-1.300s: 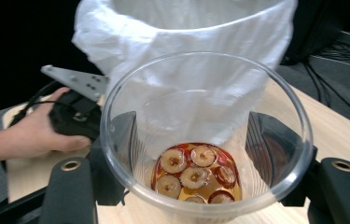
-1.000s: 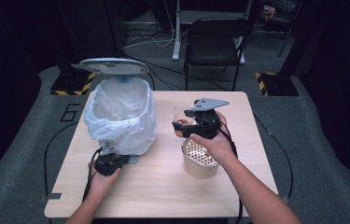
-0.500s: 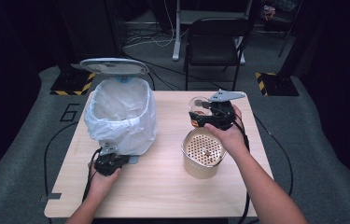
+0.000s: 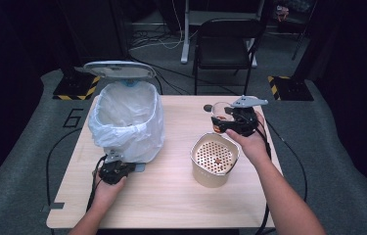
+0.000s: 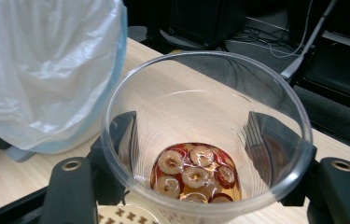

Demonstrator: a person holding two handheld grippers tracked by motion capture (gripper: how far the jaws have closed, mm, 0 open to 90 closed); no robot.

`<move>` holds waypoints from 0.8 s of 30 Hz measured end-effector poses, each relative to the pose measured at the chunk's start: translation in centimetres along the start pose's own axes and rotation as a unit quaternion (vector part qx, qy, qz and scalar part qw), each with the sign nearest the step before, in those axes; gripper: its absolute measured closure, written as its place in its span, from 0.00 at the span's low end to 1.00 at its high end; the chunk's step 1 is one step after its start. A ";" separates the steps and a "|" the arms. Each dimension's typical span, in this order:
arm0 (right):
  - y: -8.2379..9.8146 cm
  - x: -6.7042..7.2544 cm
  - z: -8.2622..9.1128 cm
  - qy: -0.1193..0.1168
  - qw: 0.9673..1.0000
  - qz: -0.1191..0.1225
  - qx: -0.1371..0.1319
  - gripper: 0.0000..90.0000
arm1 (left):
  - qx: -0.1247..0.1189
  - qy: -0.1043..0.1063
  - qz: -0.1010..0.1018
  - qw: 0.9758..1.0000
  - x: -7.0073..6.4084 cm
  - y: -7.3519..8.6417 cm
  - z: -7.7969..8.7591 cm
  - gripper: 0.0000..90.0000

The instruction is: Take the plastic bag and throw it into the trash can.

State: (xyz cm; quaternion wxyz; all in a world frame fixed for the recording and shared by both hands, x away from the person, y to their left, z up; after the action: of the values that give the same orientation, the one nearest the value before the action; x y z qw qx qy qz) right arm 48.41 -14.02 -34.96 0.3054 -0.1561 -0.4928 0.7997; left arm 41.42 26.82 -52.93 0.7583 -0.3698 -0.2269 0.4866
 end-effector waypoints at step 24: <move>2.9 -2.2 2.2 0.038 0.998 0.041 0.019 0.38 | -0.001 0.000 0.002 1.000 0.0 0.0 0.0 1.00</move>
State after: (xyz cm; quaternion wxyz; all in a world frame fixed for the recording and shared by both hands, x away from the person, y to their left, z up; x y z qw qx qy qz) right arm 47.96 -17.92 -36.64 0.2937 -0.2008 -0.4589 0.8141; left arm 41.42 26.82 -52.94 0.7569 -0.3705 -0.2266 0.4883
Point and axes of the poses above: each handheld gripper's, and its own axes: z roughly backward along the jaws, y roughly out of its underside, x roughly to its left, the point moved 2 cm from there along -z, roughly forward along the jaws, and after that the axes turned 12 degrees about -y, right-handed, at the moved point
